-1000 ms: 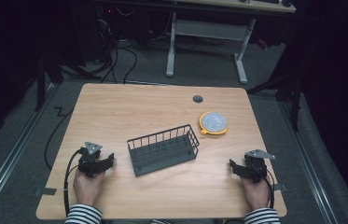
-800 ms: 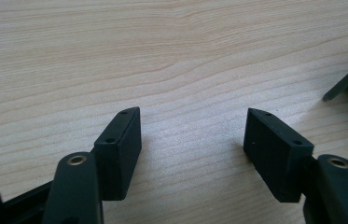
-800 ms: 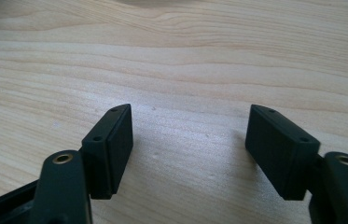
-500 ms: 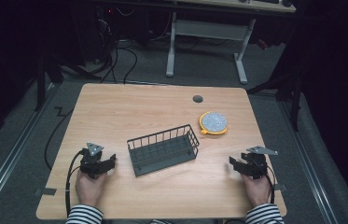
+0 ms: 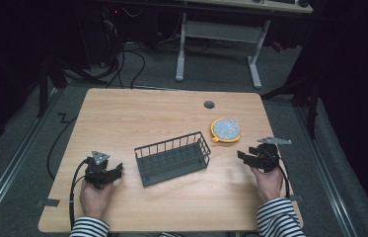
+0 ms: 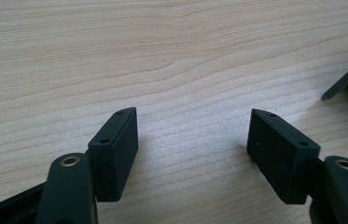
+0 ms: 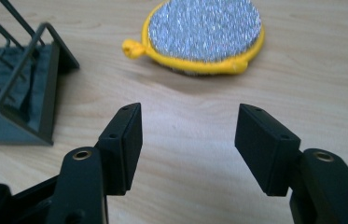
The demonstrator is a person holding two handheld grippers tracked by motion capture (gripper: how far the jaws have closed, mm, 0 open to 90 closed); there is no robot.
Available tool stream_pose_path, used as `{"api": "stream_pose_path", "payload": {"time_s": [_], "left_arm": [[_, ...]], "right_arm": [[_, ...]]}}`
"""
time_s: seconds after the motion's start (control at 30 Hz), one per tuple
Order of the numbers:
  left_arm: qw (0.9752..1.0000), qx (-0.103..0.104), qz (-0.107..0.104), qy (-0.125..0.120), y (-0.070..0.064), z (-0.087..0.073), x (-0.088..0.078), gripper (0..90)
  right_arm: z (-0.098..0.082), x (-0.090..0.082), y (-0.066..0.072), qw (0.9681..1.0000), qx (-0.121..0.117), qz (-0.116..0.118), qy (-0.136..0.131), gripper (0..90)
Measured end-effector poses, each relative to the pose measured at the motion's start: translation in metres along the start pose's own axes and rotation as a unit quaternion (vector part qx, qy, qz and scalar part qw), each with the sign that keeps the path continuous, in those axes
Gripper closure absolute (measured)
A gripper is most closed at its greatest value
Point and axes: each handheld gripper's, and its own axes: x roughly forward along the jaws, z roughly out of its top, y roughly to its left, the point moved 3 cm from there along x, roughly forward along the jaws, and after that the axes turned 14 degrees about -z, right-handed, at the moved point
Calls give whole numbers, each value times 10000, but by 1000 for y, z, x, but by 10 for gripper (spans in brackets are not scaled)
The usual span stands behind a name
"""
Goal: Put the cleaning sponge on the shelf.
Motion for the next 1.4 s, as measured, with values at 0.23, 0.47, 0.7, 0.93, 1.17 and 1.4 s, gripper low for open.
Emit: {"api": "stream_pose_path", "payload": {"time_s": [0.23,0.47,0.7,0.93,1.17,1.4], "left_arm": [[10000,2,-2,1,0,0,0,341],[10000,3,-2,2,0,0,0,340],[10000,4,-5,3,0,0,0,340],[10000,6,-5,4,0,0,0,340],[10000,8,-7,4,0,0,0,338],[10000,9,-10,7,0,0,0,337]], "right_arm": [[19,9,-5,9992,352,206,0,412],[40,22,-9,9993,365,102,67,403],[67,30,-11,9995,296,-22,48,401],[82,46,-11,9989,403,-64,247,396],[77,73,-13,9965,539,-194,608,390],[71,91,-13,9937,725,-202,826,378]]}}
